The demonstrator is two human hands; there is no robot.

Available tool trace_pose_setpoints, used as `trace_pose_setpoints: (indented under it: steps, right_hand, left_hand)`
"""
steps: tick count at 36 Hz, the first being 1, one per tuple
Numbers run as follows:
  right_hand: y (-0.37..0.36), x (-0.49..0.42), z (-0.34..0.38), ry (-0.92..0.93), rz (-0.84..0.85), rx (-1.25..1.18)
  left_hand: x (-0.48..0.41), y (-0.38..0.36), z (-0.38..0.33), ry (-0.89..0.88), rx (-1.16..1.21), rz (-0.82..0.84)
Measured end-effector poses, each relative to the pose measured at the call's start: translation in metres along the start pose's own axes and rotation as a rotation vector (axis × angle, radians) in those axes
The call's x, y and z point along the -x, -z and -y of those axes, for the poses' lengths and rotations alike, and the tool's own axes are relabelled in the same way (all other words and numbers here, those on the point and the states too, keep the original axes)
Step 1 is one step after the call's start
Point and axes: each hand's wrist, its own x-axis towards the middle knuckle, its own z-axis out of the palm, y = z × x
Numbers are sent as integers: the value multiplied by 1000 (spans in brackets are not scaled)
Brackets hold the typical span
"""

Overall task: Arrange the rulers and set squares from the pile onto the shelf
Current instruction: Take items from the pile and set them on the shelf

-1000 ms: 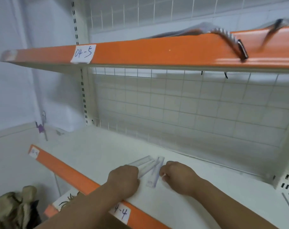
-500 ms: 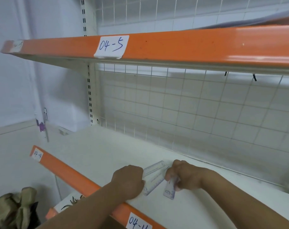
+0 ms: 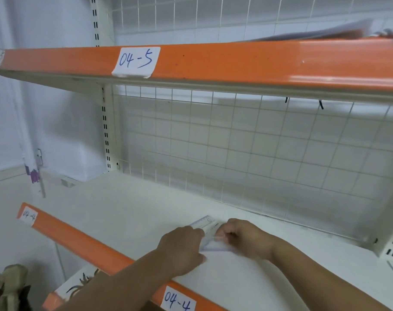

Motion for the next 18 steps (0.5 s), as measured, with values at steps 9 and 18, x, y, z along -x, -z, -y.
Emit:
trace_pose_setpoints:
  steps: [9, 18]
  right_hand:
    - [17, 31, -9, -29, -76, -101]
    - [30, 73, -34, -20, -137, 229]
  left_hand:
    - [-12, -3, -31, -94, -78, -65]
    - [-24, -9, -72, -131, -80, -9]
